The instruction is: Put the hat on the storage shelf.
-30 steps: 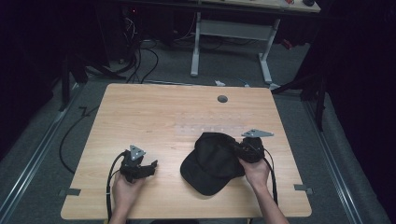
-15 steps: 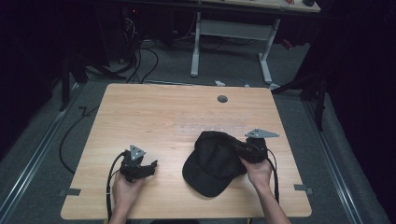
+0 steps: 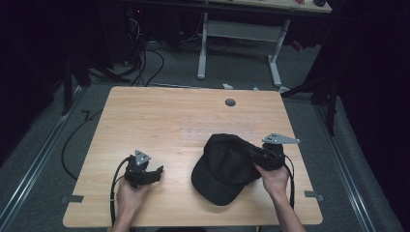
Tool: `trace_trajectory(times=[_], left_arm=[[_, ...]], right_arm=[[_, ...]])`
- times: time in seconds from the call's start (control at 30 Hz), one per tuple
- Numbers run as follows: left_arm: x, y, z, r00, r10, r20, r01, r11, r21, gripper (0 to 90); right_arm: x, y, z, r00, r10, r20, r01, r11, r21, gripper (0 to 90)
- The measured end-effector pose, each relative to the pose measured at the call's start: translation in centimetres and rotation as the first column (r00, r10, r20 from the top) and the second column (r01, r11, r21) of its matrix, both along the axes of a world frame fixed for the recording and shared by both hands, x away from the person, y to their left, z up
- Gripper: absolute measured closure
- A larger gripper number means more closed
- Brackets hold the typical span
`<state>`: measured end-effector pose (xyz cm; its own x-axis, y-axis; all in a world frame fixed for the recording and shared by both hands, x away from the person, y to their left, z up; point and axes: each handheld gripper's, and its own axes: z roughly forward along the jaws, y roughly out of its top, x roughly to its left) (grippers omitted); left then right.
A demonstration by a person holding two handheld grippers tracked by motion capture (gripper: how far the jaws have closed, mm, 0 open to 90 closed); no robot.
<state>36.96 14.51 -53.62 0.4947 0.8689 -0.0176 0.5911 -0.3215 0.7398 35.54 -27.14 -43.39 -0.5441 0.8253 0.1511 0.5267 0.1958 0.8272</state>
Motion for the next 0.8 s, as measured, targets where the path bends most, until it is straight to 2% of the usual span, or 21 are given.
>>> trace_trajectory(times=[0.2,0.37,0.5,0.57,0.67,0.8], left_arm=[[-0.1,-0.1,0.0,0.9998,-0.02,-0.009,0.019,0.9998,-0.008,23.4],[-0.2,0.0,0.3,0.9969,-0.07,-0.036,0.068,0.995,-0.073,22.2],[-0.8,-0.5,1.0,0.9925,-0.122,-0.014,0.119,0.9869,-0.108,20.1],[-1.2,-0.8,1.6,0.9885,-0.151,-0.001,0.15,0.9797,-0.134,20.1],[-1.5,-1.1,2.6,0.9799,-0.199,0.015,0.199,0.9649,-0.172,19.8],[-1.7,-1.7,3.8,0.9621,-0.271,0.026,0.271,0.9394,-0.211,18.8]], right_arm=[[-0.6,0.4,1.0,0.9986,0.041,0.033,-0.041,0.999,0.004,83.5],[-0.8,0.8,1.5,0.9965,0.066,0.051,-0.066,0.998,-0.001,83.5],[-0.6,1.2,1.5,0.9951,0.088,0.045,-0.088,0.996,0.009,83.5],[-0.4,1.5,1.4,0.9945,0.094,0.045,-0.094,0.996,0.002,83.5],[-0.2,1.9,1.4,0.9935,0.102,0.051,-0.102,0.995,-0.007,83.4],[-0.1,2.0,1.2,0.9926,0.11,0.051,-0.11,0.994,-0.005,83.4]])
